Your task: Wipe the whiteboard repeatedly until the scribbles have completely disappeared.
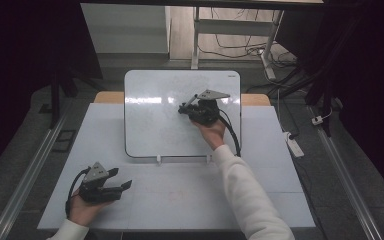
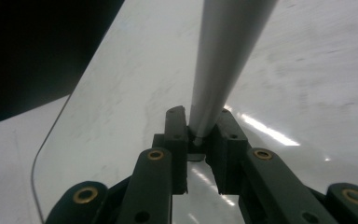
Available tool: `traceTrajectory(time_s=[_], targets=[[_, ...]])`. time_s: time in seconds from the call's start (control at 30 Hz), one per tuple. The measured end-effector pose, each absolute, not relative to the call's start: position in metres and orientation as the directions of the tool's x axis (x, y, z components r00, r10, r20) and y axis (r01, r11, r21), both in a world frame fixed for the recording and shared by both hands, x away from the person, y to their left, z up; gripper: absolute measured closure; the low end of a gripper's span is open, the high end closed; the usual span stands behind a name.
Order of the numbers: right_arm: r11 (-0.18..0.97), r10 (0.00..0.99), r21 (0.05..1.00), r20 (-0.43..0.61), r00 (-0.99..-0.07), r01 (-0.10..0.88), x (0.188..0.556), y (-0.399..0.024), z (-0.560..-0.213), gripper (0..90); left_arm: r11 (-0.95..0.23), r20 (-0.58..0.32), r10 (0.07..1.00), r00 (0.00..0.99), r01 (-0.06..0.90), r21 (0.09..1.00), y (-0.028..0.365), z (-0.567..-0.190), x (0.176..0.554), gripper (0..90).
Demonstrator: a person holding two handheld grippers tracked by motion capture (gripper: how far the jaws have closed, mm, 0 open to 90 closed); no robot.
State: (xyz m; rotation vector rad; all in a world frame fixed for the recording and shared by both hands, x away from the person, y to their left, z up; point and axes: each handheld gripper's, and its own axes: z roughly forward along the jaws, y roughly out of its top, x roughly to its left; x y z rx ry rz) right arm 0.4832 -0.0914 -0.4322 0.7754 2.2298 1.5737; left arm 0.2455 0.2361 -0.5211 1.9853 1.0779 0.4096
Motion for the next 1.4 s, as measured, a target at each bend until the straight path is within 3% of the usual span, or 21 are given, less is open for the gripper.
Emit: traceTrajectory(time_s=[0.23, 0.43, 0.63, 1.1, 1.4], targets=[[0.185, 0.636, 0.947, 0.089, -0.767, 0.263, 0.488, -0.102, -0.428, 77.4, -0.298, -0.097, 0.807, 0.582, 0.543, 0.785, 0.236, -0.521, 0.246, 29.9], [0.251, 0.589, 0.934, 0.062, -0.806, 0.255, 0.480, -0.090, -0.434, 77.4, -0.297, -0.096, 0.808, 0.582, 0.542, 0.786, 0.236, -0.521, 0.246, 29.9], [0.223, 0.579, 0.938, 0.091, -0.810, 0.264, 0.474, -0.105, -0.427, 77.4, -0.292, -0.099, 0.810, 0.578, 0.544, 0.787, 0.238, -0.522, 0.247, 29.9], [0.307, 0.468, 0.895, 0.154, -0.870, 0.324, 0.396, -0.144, -0.440, 77.3, -0.271, -0.105, 0.817, 0.568, 0.537, 0.799, 0.239, -0.521, 0.247, 30.0], [0.346, 0.457, 0.871, 0.168, -0.873, 0.349, 0.360, -0.168, -0.456, 77.4, -0.260, -0.103, 0.822, 0.561, 0.529, 0.808, 0.237, -0.520, 0.246, 29.9]])
